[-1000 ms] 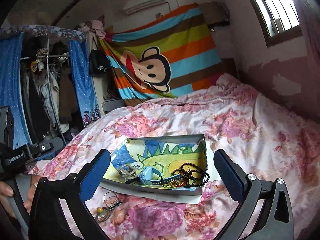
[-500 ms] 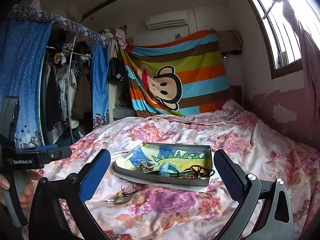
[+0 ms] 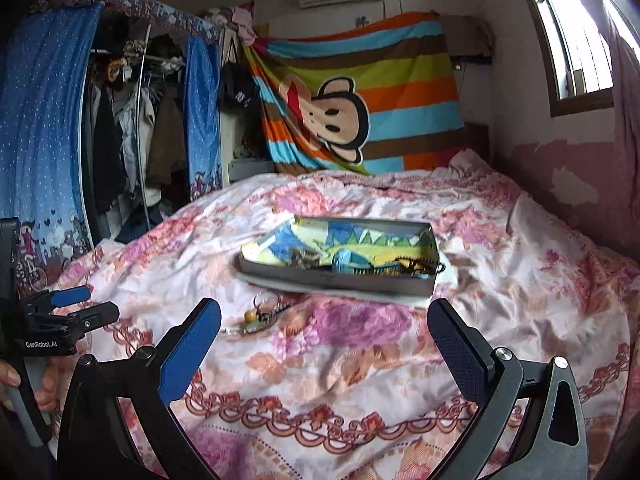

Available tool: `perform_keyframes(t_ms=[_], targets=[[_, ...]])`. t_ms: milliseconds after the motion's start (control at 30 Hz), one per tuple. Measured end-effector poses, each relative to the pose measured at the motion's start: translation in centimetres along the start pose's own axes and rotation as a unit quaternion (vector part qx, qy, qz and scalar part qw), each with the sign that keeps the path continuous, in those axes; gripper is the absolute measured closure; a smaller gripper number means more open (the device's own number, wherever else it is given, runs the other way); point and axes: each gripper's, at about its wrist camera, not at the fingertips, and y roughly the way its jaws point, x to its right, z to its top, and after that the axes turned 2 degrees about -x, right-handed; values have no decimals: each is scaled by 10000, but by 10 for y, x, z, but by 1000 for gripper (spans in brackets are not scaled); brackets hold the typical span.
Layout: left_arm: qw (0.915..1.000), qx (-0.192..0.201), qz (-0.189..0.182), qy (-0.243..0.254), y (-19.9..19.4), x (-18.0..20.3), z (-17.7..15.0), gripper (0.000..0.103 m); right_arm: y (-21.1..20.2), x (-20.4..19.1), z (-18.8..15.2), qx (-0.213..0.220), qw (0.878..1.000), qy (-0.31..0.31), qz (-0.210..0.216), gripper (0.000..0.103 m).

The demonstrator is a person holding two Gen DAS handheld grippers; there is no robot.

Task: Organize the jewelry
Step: 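Withdraw both tools from the tray toward the remaining jewelry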

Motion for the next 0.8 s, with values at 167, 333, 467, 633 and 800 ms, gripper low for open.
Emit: perform_keyframes(t_ms=[167,333,467,633,800], targets=[[9991,-398,38,-145,16,-11,-7,0,19,-3,-11,-380,9992,-89,31,2],[9982,-547,72,-225,23,-15,-10,0,33,-9,-22,-742,9970,-216,55,2],[9980,-615,134,-88,27,-11,-11,0,42,-13,-28,-955,9950,-300,72,2],[9975,-691,135,-3,31,-9,-11,0,49,-15,-31,-1135,9930,-313,21,2],[9971,-746,131,-8,33,-9,-11,0,51,-12,-31,-1207,9924,-254,20,2]])
